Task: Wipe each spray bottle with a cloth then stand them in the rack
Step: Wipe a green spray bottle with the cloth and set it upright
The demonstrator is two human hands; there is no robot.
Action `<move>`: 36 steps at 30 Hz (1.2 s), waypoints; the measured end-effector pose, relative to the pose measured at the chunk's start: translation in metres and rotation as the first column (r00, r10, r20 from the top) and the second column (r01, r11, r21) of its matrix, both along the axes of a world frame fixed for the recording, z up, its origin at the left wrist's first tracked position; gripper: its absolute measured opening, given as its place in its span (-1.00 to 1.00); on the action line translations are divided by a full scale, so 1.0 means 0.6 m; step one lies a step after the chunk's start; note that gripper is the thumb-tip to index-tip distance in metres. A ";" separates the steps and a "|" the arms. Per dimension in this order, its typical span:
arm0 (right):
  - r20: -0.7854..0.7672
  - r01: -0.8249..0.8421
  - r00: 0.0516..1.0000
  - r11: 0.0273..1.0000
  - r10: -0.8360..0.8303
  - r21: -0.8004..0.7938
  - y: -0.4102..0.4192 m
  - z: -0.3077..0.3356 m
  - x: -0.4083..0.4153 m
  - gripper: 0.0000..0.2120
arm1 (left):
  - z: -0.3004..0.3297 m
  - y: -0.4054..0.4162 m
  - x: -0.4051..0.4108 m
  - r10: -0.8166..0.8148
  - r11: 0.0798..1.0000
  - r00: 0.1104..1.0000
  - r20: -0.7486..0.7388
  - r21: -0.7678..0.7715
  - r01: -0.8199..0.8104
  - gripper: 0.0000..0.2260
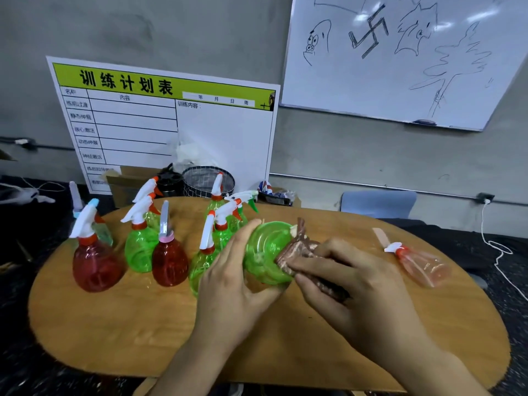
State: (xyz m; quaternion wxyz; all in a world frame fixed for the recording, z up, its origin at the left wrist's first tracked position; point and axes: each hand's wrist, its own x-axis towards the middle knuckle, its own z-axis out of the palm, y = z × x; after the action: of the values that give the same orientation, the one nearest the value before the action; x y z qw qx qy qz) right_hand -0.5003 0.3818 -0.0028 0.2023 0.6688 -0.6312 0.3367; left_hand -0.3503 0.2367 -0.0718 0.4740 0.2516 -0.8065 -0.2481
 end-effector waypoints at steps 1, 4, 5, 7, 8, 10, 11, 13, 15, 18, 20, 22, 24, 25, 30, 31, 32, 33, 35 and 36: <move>0.005 0.029 1.000 1.000 -0.029 -0.009 -0.003 -0.004 -0.002 -0.80 | -0.006 -0.002 0.004 0.007 1.000 1.000 0.013 -0.003 -0.007 -0.19; 0.014 0.095 0.995 0.995 -0.095 -0.043 -0.017 -0.013 0.003 -0.79 | -0.019 -0.003 0.011 0.004 1.000 0.997 0.071 -0.011 -0.003 -0.18; 0.018 0.094 0.996 0.994 -0.093 -0.048 -0.021 -0.016 0.009 -0.79 | -0.020 -0.003 0.013 -0.001 1.000 0.997 0.079 -0.014 0.003 -0.19; 0.037 0.053 0.998 0.998 -0.052 -0.037 -0.030 -0.027 0.022 -0.78 | -0.022 -0.004 0.021 -0.008 1.000 0.997 0.075 -0.017 0.009 -0.21; 0.045 0.028 0.999 0.999 -0.027 -0.022 -0.034 -0.034 0.030 -0.78 | -0.024 -0.005 0.028 -0.007 1.000 0.997 0.073 -0.015 0.008 -0.22; 0.102 -0.011 0.995 1.000 0.012 -0.009 -0.037 -0.045 0.042 -0.78 | -0.028 -0.005 0.044 0.009 1.000 0.997 0.082 -0.021 -0.007 -0.21; 0.174 -0.023 0.984 0.999 0.026 -0.023 -0.039 -0.052 0.049 -0.79 | -0.032 -0.005 0.055 0.023 0.999 0.995 0.096 -0.027 -0.020 -0.20; 0.350 -0.012 0.936 0.997 0.036 -0.072 -0.045 -0.067 0.059 -0.81 | -0.044 -0.005 0.080 0.042 0.998 0.990 0.135 -0.048 -0.035 -0.15; 0.506 0.000 0.861 0.995 0.049 -0.096 -0.053 -0.084 0.066 -0.83 | -0.060 -0.005 0.105 0.034 0.999 0.988 0.152 -0.024 -0.031 -0.07; 0.688 -0.094 0.720 0.995 0.095 -0.039 -0.078 -0.116 0.089 -0.80 | -0.088 -0.010 0.144 0.025 0.998 0.982 0.186 0.055 -0.036 0.05; 0.757 -0.142 0.646 0.990 0.099 -0.008 -0.096 -0.134 0.110 -0.78 | -0.102 -0.014 0.169 0.022 0.993 0.978 0.207 0.111 -0.046 0.06; 0.817 -0.171 0.568 0.985 0.099 0.000 -0.111 -0.149 0.124 -0.79 | -0.108 -0.016 0.185 -0.017 0.989 0.979 0.204 0.147 -0.014 0.01; 0.864 -0.187 0.498 0.982 0.077 0.021 -0.133 -0.171 0.136 -0.79 | -0.110 -0.017 0.202 -0.055 0.987 0.979 0.196 0.161 0.024 -0.07; 0.879 -0.192 0.473 0.981 0.059 0.038 -0.142 -0.182 0.140 -0.79 | -0.109 -0.018 0.207 -0.073 0.987 0.979 0.191 0.155 0.043 -0.12; 0.955 -0.248 0.295 0.968 0.041 0.034 -0.188 -0.227 0.164 -0.77 | -0.122 -0.039 0.227 -0.100 0.983 0.987 0.129 0.166 0.078 -0.56; 0.955 -0.238 0.293 0.971 0.034 0.038 -0.196 -0.235 0.167 -0.77 | -0.128 -0.045 0.228 -0.091 0.982 0.988 0.126 0.175 0.068 -0.61; 0.955 -0.227 0.295 0.973 0.026 0.044 -0.204 -0.241 0.168 -0.77 | -0.134 -0.051 0.228 -0.085 0.982 0.988 0.131 0.178 0.061 -0.62; 0.955 -0.221 0.295 0.974 0.016 0.052 -0.211 -0.249 0.168 -0.78 | -0.142 -0.059 0.227 -0.082 0.982 0.987 0.136 0.181 0.056 -0.60; 0.958 -0.223 0.286 0.973 0.000 0.067 -0.225 -0.264 0.167 -0.80 | -0.156 -0.073 0.225 -0.083 0.977 0.988 0.133 0.208 0.054 -0.46; 0.959 -0.220 0.284 0.972 -0.016 0.081 -0.232 -0.273 0.166 -0.81 | -0.163 -0.081 0.222 -0.090 0.968 0.987 0.133 0.244 0.055 -0.38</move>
State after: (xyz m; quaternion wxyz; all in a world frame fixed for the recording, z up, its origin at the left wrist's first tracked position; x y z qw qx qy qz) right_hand -0.4004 0.2429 -0.1666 -0.3027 0.3918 -0.6127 0.6160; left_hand -0.2170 0.1881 -0.1697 0.3717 0.2942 -0.8113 -0.3422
